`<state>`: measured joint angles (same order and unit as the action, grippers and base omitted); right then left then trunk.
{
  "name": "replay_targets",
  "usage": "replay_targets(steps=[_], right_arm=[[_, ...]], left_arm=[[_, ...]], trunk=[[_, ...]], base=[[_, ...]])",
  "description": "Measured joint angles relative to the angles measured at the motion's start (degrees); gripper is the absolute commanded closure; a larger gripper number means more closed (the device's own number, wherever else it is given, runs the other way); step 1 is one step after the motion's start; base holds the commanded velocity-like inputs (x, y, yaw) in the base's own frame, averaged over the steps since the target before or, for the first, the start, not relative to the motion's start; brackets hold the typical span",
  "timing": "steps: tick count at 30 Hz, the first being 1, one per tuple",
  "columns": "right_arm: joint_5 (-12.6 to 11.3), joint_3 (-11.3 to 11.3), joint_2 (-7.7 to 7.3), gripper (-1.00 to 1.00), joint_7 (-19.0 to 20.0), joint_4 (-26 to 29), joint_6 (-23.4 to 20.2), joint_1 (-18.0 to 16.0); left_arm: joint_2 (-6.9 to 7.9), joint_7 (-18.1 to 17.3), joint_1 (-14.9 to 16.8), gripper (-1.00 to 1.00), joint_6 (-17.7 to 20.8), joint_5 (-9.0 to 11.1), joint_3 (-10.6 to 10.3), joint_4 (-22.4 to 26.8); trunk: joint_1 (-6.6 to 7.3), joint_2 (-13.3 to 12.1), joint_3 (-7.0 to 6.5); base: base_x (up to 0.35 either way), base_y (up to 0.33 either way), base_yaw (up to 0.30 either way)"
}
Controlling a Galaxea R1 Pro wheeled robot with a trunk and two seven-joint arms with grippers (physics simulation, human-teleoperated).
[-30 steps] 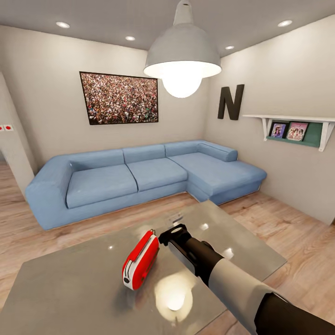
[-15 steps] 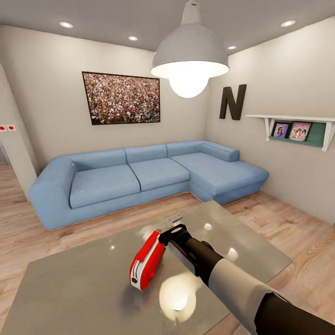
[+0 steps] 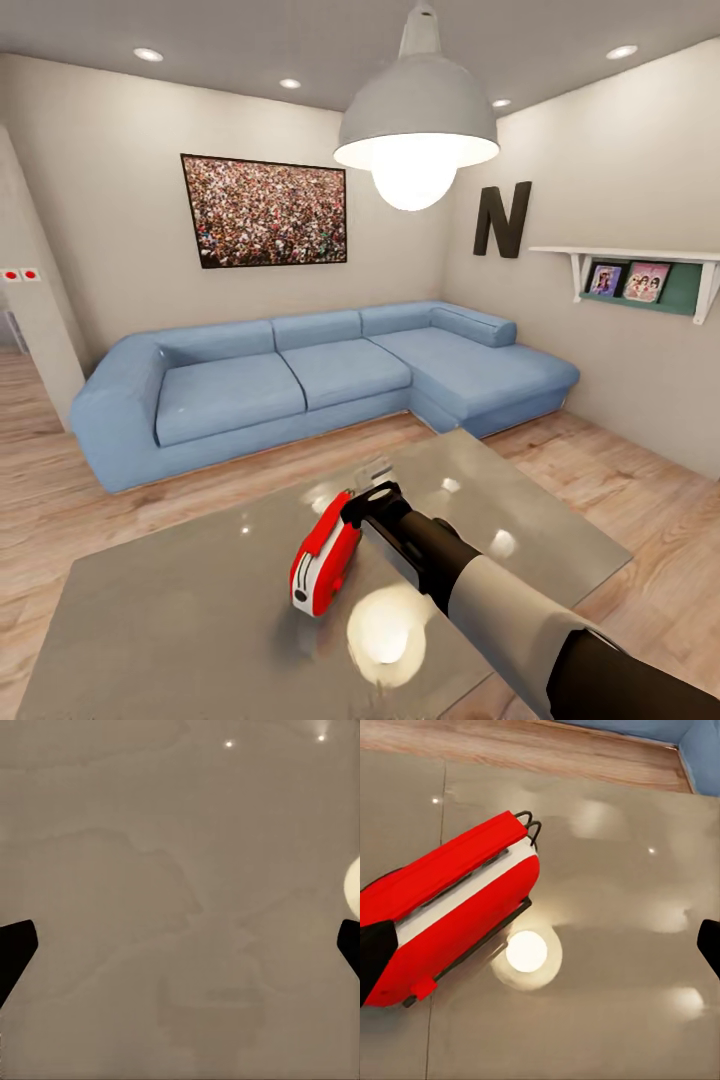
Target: Turn on the radio receiver that's on the table in the living room.
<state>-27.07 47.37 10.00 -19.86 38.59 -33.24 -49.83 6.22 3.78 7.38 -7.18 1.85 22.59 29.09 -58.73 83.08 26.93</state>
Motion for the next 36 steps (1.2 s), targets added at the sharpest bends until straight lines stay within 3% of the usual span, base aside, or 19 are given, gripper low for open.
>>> replay_targets(steps=[13, 19, 23, 25, 28, 29, 33, 36], right_arm=[[-0.06, -0.06, 0.00, -1.00, 0.09, -0.01, 0.22, 0.00], [-0.47, -0.25, 0.00, -1.00, -0.27, -0.04, 2.45, 0.00], [-1.17, -1.07, 0.00, -1.00, -1.03, -0.29, 7.17, 0.00], [-3.01, -3.13, 0.00, -1.00, -3.23, -0.50, 8.67, 0.00], [-7.78, -6.47, 0.00, -1.00, -7.99, -0.58, 9.17, 0.00], [-12.01, -7.57, 0.00, -1.00, -12.45, -0.61, 9.33, 0.00], [-17.04, -8.19, 0.00, -1.00, -18.36, -0.62, 9.77, 0.00], [-17.86, -8.24, 0.00, -1.00, -19.64, -0.62, 10.23, 0.00]], left_arm=[[0.02, 0.08, 0.00, -1.00, 0.02, -0.01, 0.00, 0.00], [0.02, 0.09, 0.00, -1.00, -0.11, -0.08, 0.04, 0.00], [-0.02, 0.09, 0.00, -1.00, -0.12, -0.07, 0.00, 0.00], [-0.02, 0.09, 0.00, -1.00, -0.12, -0.08, 0.00, 0.00], [0.01, 0.09, 0.00, -1.00, -0.12, -0.08, 0.01, 0.00], [0.02, 0.09, 0.00, -1.00, -0.12, -0.08, 0.01, 0.00], [0.02, 0.09, 0.00, -1.00, -0.12, -0.07, 0.00, 0.00], [-0.02, 0.09, 0.00, -1.00, -0.12, -0.08, -0.01, 0.00]], trunk=[[0.00, 0.00, 0.00], [0.00, 0.00, 0.00], [0.00, 0.00, 0.00], [0.00, 0.00, 0.00], [0.00, 0.00, 0.00], [0.00, 0.00, 0.00], [0.00, 0.00, 0.00], [0.00, 0.00, 0.00]], base=[[-0.081, 0.050, 0.000], [-0.036, 0.023, 0.000], [-0.003, 0.002, 0.000], [0.000, 0.000, 0.000], [0.000, 0.000, 0.000], [0.000, 0.000, 0.000], [0.000, 0.000, 0.000], [0.000, 0.000, 0.000]])
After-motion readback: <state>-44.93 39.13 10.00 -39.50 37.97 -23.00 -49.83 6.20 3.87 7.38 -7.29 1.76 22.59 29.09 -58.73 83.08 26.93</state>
